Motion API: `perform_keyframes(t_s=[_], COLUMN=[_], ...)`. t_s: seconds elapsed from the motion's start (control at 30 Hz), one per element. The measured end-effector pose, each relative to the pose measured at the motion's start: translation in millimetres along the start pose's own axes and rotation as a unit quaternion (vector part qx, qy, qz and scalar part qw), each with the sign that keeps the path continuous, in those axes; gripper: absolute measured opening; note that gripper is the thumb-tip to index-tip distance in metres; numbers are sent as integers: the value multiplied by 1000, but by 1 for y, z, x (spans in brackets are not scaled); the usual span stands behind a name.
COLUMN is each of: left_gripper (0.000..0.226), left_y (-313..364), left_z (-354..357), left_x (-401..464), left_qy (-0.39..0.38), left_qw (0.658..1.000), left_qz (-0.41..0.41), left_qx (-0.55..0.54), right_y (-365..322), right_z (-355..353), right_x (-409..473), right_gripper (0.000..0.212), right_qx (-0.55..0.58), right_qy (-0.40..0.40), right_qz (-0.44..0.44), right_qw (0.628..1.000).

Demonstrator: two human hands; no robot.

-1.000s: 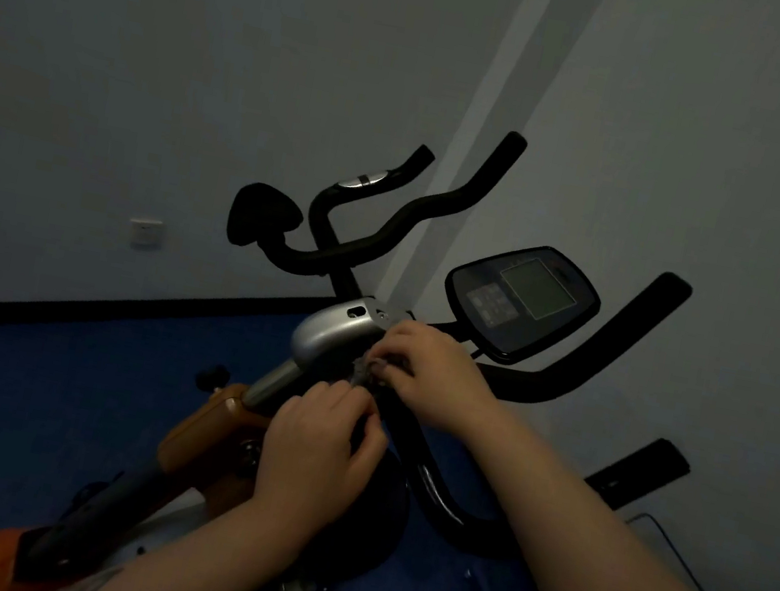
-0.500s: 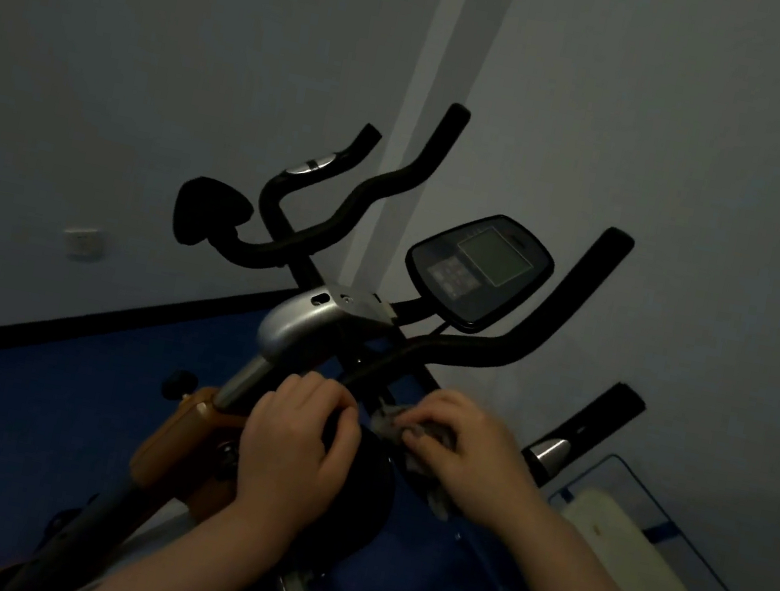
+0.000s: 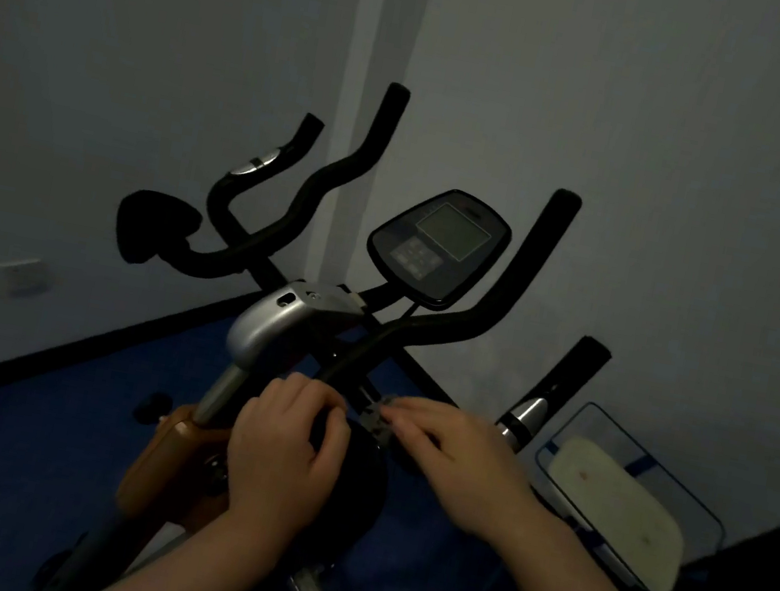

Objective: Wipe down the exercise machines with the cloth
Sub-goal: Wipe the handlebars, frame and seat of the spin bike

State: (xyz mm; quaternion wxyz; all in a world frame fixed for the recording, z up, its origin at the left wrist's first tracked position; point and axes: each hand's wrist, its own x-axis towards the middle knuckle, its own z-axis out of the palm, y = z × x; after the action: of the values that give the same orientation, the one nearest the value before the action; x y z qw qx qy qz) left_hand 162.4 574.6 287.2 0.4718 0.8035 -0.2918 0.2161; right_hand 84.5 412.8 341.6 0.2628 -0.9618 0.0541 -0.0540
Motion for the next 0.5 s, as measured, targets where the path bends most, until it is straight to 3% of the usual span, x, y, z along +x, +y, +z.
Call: perform_keyframes(t_s=[0.13, 0.23, 0.37, 0.5], left_gripper=[17, 14, 11, 13], left_y=[2, 0, 0, 0], left_z=[0, -2, -4, -6], left_x=[0, 0, 2, 5], left_qy=[-9, -23, -37, -70], left_qw=[1000, 1000, 999, 997], left_qz=[-12, -11, -24, 8], left_qx=[-2, -5, -23, 5], right_y=[-15, -12, -4, 35], right_z=[15, 21, 44, 38], right_x=[23, 4, -23, -17], right_gripper=[38, 41, 24, 10], right_qx=[45, 8, -67, -131], right_qy=[51, 118, 289, 418], right_qz=[84, 111, 22, -29], right_qw=[994, 987, 955, 899])
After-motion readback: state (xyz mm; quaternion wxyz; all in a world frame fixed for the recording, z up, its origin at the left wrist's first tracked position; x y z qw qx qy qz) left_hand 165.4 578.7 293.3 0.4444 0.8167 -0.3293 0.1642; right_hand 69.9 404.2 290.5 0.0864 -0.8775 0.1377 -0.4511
